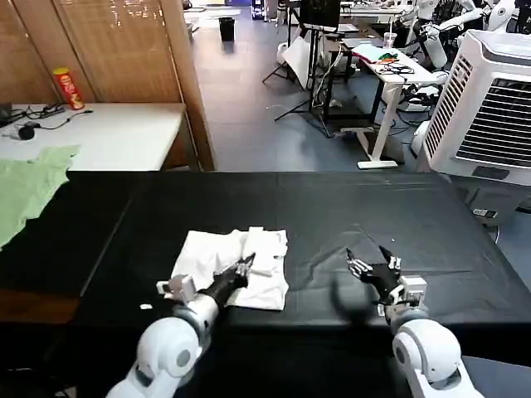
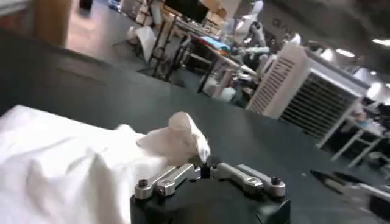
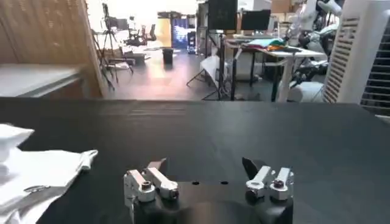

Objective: Fold and organize the clothes.

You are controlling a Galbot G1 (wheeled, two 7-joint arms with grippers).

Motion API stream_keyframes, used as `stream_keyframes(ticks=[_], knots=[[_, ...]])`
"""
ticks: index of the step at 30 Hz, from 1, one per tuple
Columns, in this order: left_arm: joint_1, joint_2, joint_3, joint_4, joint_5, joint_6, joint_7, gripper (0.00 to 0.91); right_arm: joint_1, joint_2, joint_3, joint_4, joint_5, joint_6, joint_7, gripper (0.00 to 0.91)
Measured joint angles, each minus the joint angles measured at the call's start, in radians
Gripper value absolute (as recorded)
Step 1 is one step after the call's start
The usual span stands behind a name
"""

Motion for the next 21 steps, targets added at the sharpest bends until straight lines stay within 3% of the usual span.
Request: stream_keyframes(ticks=[2, 9, 15, 21], knots=[[-0.002, -0.011, 0.005, 0.003, 0.002, 0.0, -0.008, 0.878, 0.004, 0.0, -0.007, -0.003, -0.001, 0.0, -0.001, 0.878], [0.004, -0.062, 0.024, 0.028, 0.031, -0.016, -0.007, 0.878, 0.021, -0.004, -0.039, -0.017, -0.007, 0.0, -0.012, 0.878], [-0.006, -0.101, 0.02, 0.022, -0.055, -0.058, -0.042, 0.878, 0.053, -0.016, -0.089, -0.025, -0.004, -0.01, -0.08, 0.878], [-0.016, -0.066, -0.035, 0.025, 0.048, -0.128, 0.036, 0.878, 0.119, -0.042, -0.203, -0.052, -0.008, -0.012, -0.141, 0.878]])
